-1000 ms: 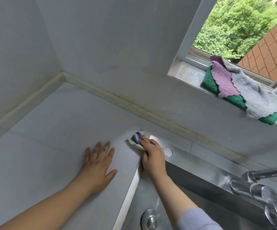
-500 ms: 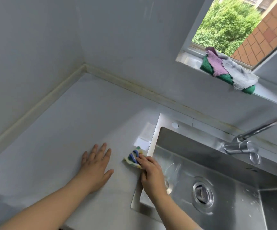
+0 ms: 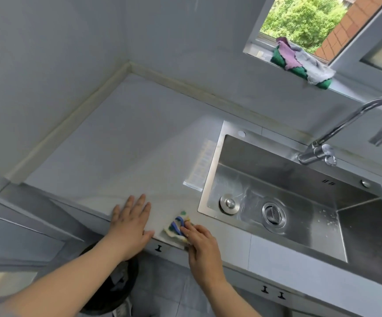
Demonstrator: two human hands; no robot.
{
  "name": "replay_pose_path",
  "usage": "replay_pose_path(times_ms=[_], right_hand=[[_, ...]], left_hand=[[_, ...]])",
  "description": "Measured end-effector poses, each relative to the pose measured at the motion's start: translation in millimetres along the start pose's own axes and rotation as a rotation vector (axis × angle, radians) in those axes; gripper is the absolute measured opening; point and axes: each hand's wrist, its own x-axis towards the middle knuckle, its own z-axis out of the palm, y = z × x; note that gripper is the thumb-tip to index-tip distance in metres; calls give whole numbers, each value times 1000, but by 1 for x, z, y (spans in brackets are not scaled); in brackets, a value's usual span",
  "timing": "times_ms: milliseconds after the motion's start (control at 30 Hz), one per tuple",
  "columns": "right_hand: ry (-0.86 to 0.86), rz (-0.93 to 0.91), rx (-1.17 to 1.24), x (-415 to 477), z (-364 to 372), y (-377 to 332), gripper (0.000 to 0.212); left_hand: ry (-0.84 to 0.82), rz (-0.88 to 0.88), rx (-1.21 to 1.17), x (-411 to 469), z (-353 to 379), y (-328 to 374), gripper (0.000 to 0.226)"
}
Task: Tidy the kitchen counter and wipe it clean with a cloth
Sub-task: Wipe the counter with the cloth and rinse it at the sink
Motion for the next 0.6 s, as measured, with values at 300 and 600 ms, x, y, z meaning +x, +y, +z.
replay_pose_path(times_ms=[300,600], right_hand=[[-167,259,485,-42,-35,-30,44],[-77,296,568,-34,-35,-83,34]], left_hand=[[55,-61,-120,-52,25,0,71],[134,-128,-214,-92,27,-36,69]])
